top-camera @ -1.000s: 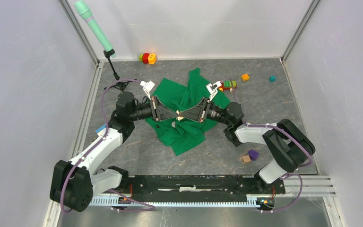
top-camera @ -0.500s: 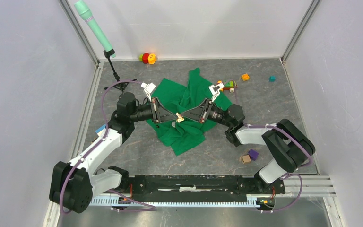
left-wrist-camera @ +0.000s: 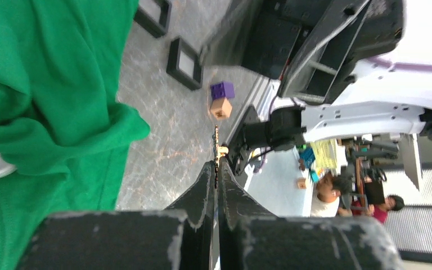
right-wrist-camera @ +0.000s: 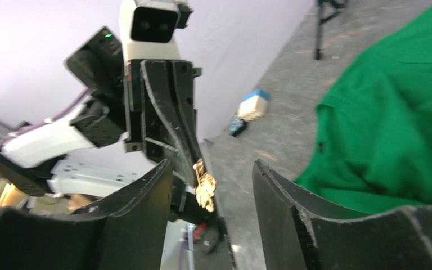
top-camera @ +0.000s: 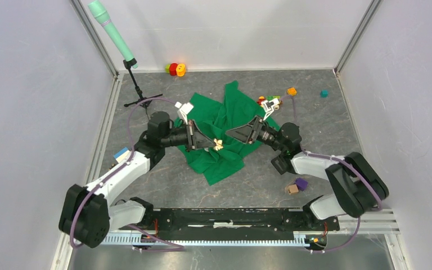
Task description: Remove the brooch from the garment
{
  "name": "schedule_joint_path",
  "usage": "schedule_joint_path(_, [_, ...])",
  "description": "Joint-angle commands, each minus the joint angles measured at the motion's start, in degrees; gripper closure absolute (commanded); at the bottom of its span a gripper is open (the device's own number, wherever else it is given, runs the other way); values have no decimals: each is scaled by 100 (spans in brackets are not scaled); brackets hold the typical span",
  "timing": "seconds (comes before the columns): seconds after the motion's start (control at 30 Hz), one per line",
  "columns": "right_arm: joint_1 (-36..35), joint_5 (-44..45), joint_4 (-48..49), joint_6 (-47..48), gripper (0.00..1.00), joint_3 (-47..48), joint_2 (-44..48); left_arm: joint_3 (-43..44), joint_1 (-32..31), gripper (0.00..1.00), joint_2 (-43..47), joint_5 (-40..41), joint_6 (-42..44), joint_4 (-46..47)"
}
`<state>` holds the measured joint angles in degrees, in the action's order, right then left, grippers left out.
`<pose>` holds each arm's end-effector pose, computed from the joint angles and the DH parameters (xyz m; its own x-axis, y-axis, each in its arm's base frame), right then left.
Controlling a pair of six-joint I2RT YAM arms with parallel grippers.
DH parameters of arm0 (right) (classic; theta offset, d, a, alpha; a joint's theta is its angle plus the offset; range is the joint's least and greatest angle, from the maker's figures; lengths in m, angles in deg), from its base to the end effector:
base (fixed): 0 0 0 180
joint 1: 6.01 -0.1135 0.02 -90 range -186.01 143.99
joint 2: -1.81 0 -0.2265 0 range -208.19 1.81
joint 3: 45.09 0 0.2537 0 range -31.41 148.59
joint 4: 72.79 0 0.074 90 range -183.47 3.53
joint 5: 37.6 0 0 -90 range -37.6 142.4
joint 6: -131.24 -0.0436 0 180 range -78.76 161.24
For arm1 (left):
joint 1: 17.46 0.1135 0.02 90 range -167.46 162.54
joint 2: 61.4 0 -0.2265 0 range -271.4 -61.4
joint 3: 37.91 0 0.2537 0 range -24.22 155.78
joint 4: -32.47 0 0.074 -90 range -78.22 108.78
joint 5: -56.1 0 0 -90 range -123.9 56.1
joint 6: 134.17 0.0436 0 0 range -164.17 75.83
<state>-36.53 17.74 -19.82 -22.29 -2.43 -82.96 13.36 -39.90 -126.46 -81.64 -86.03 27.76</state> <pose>0.2419 0.1714 0.1896 -0.7323 0.4230 -0.5337 -0.5459 0.1038 0.8314 0.2362 -0.1325 0.2256 -0.8226 -0.1458 -0.5496 0.4786 0.3442 -0.8077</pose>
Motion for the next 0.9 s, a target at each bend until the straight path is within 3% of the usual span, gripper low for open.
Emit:
schedule_joint_path(0.0, [367, 115, -1777, 1374, 38, -138, 803, 212, -602, 98, -475, 562, 252, 53])
schedule_joint_path(0.1, [692, 501, -3555, 2533, 34, -2, 1289, 318, -839, 98, -999, 932, 377, 62])
schedule_joint_path(0.2, [1045, 1152, -5190, 3474, 23, 189, 1717, 512, -885, 98, -1746, 1013, 447, 25])
schedule_joint_path(0.37, [1636, 2079, -6466, 4279, 7, 179, 2264, 983, -864, 98, -2862, 1448, 628, -305])
schedule_joint_path(0.47, [2134, 2307, -6799, 4411, 5, 170, 2289, 1236, -519, 98, -3381, 1927, 570, -551])
schedule_joint_path(0.6, [2903, 2247, -6827, 4171, 4, 104, 2046, 1003, 678, 98, -3697, 2708, 151, -459])
schedule_joint_path(0.7, [3197, 2120, -6527, 4094, 4, 22, 1859, 750, 1196, 98, -3310, 3939, 230, -637])
schedule_joint_path(0.87, [3202, 1515, -5991, 4211, 4, 232, 1178, 649, 1220, 98, -2479, 5267, 525, -1036])
